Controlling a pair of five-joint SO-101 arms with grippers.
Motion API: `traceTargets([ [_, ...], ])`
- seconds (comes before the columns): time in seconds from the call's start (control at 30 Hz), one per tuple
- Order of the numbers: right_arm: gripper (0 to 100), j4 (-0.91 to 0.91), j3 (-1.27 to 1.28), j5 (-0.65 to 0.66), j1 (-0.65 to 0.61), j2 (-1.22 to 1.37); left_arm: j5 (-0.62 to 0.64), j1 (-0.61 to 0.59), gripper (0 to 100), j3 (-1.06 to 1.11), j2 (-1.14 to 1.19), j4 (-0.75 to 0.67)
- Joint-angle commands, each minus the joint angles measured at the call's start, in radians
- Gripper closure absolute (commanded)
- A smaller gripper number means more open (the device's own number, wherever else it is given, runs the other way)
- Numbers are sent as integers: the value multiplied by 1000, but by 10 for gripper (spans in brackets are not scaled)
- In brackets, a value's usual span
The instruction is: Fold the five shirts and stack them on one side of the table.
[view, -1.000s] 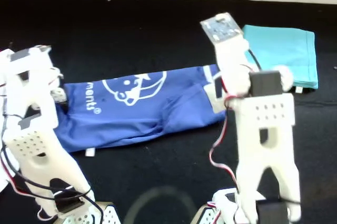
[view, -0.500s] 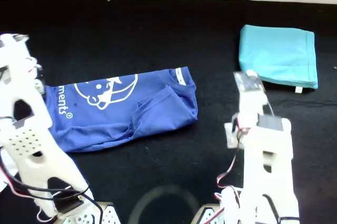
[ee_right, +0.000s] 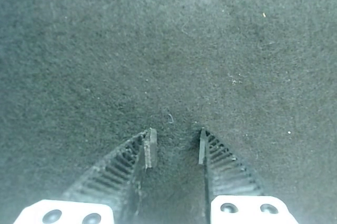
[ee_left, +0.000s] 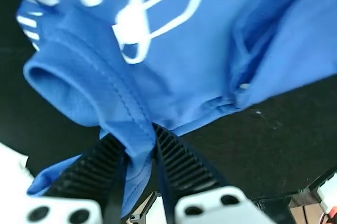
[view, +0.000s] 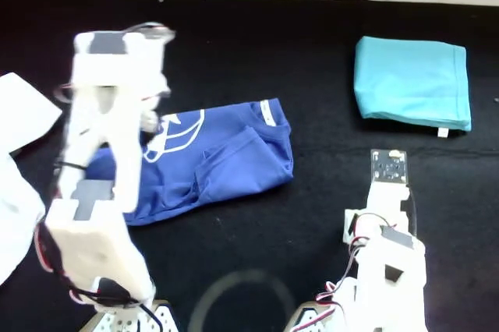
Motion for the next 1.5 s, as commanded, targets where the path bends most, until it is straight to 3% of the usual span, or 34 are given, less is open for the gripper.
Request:
traceTargets([
  [0.0, 854, -25, 19, 5, 12, -2, 0, 168, 991, -56, -58, -9],
  [0.23, 854, -27, 21, 3, 12, -2, 0, 377, 991, -61, -58, -221],
  [0.43, 854, -27, 21, 3, 12, -2, 74, 461, 991, -70, 19, -425],
  [0.57, 854, -27, 21, 3, 12, -2, 77, 472, 991, -134, 147, -477],
  [0.97, 854, -28, 21, 3, 12, -2, 78, 486, 986, -509, 400, -420],
  [1.07, 854, -28, 21, 3, 12, -2, 78, 484, 925, -530, 421, -396],
  [1.23, 854, -28, 19, 3, 12, -2, 78, 490, 776, -532, 375, -308],
  [1.47, 854, -28, 19, 3, 12, -2, 77, 417, 823, -530, 223, -198],
])
